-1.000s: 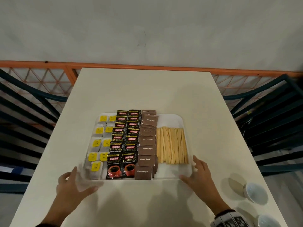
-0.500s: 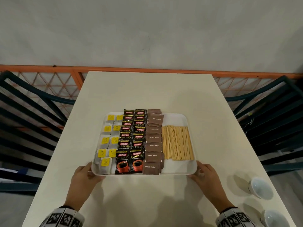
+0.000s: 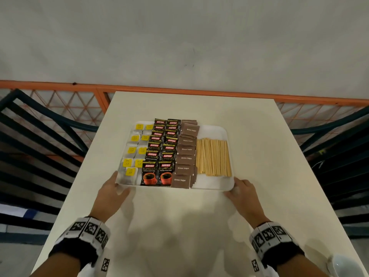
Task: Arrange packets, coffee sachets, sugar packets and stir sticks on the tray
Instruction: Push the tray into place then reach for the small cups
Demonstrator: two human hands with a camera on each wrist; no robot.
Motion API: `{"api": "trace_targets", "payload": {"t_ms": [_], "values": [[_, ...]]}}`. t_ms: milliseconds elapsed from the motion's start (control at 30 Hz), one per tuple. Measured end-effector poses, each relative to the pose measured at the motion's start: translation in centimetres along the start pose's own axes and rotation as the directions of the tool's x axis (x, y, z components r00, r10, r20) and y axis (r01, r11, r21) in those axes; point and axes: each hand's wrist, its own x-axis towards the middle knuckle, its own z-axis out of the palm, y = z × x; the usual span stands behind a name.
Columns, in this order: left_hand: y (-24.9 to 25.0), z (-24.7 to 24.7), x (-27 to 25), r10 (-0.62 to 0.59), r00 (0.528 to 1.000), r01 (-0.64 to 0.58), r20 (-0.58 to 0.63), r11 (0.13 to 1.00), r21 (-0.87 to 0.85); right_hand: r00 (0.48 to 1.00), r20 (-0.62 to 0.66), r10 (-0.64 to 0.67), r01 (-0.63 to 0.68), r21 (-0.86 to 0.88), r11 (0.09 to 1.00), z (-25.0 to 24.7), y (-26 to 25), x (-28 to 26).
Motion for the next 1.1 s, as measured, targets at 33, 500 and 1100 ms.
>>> {"api": "trace_targets", "payload": {"t_ms": [33, 500, 1100], "values": [[0.3, -0.1, 0.7, 0.003, 1.0, -0.003, 0.017, 1.0, -0.005, 1.0, 0.006, 0.018, -0.018, 0.011, 1.0, 0.0, 0.0, 1.1], [1.0, -1.1, 7.5, -0.049, 0.989, 0.035, 0.142, 0.995, 0.095, 0.999, 0.024, 0.028, -0.029, 0.035, 0.999, -0.3, -2.4, 8.9], [2.3, 0.6, 3.5, 0.164, 0.984, -0.151, -0.067, 0.974, 0.166, 0.993, -0.035, 0.115, -0.109, 0.126, 0.986, -2.6, -4.8, 2.3]]}}
